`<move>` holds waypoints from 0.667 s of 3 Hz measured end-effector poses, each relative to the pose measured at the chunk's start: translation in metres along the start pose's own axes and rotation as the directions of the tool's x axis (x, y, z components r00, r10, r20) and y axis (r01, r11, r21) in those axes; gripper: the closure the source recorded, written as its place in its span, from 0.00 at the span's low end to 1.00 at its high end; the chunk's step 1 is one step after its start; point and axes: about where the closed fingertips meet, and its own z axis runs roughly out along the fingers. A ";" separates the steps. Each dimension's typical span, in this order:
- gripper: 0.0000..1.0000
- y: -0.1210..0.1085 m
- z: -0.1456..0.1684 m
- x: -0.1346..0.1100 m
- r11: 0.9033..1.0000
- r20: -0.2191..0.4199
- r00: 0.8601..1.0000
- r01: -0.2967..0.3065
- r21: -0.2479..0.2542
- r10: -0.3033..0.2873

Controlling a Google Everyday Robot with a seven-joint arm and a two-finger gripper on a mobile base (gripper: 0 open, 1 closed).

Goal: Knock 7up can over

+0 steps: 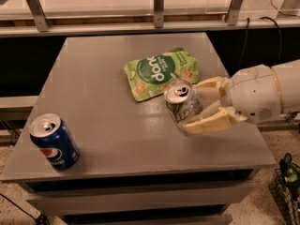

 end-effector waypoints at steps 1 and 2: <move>1.00 -0.007 -0.015 -0.018 0.997 -0.183 0.980 0.076 -0.031 -0.080; 1.00 0.001 -0.019 -0.028 0.982 -0.353 0.921 0.119 -0.144 -0.163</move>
Offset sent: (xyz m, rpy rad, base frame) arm 0.0109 -0.1113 -0.0054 -1.1449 -0.0434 0.1766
